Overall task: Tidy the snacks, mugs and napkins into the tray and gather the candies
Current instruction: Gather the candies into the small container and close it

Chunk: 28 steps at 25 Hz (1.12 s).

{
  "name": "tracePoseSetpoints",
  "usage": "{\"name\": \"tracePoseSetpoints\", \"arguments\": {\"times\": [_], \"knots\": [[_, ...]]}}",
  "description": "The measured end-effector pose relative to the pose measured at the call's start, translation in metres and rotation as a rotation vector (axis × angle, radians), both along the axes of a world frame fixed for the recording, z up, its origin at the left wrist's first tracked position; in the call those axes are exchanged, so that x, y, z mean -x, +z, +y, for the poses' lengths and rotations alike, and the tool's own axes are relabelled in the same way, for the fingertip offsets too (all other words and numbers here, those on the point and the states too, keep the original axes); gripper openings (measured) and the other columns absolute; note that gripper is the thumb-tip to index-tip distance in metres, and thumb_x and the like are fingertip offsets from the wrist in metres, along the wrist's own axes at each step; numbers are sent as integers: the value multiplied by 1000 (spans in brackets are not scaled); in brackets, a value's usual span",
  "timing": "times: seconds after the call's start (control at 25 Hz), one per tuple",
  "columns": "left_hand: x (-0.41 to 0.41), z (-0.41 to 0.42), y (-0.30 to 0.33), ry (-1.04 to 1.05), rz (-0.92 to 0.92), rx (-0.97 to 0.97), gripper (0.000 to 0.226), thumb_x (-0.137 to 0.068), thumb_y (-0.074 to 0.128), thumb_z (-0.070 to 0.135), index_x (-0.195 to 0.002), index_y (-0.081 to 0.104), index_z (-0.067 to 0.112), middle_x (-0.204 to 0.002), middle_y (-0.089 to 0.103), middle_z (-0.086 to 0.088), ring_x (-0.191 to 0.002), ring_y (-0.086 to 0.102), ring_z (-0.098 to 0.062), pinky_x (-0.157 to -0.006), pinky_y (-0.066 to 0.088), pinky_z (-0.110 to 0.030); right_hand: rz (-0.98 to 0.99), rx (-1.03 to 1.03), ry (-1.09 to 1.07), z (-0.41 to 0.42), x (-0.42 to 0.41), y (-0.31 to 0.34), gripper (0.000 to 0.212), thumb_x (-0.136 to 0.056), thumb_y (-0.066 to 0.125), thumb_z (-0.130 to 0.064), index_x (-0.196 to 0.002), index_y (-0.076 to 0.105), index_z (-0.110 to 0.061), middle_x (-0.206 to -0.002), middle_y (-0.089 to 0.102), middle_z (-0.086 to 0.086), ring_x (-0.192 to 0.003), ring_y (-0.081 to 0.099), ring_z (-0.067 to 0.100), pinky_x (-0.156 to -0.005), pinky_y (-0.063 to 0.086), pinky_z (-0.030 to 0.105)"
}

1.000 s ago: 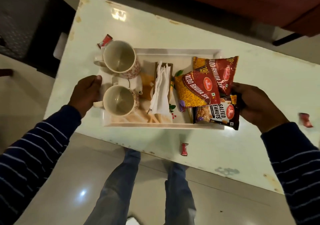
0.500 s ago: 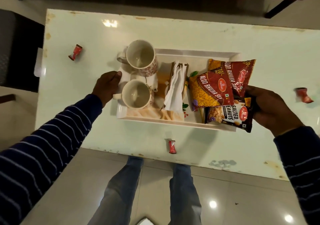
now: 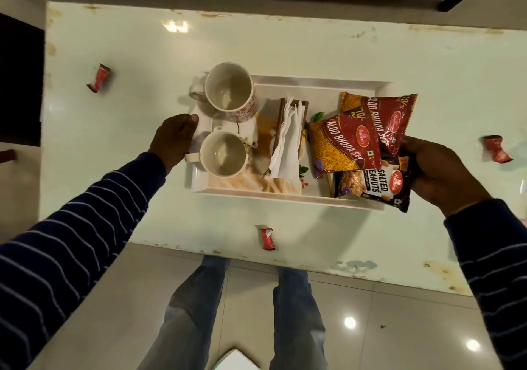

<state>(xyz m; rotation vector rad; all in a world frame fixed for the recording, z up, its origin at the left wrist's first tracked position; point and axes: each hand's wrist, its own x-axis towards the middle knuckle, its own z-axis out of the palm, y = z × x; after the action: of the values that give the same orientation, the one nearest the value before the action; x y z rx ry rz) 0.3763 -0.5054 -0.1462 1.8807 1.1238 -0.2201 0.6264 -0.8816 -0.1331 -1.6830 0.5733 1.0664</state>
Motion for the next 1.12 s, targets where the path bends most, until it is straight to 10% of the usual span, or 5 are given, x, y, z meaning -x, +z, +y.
{"name": "tracePoseSetpoints", "arguments": {"times": [1.12], "knots": [[-19, -27, -12, -36, 110, -232, 40, -97, 51, 44, -68, 58, 18, -62, 61, 4, -62, 60, -18, -67, 45, -30, -35, 100, -85, -20, -12, 1, 12, -88, 66, -11, -94, 76, -14, -97, 76, 7, -92, 73, 28, -83, 58, 41]]}}
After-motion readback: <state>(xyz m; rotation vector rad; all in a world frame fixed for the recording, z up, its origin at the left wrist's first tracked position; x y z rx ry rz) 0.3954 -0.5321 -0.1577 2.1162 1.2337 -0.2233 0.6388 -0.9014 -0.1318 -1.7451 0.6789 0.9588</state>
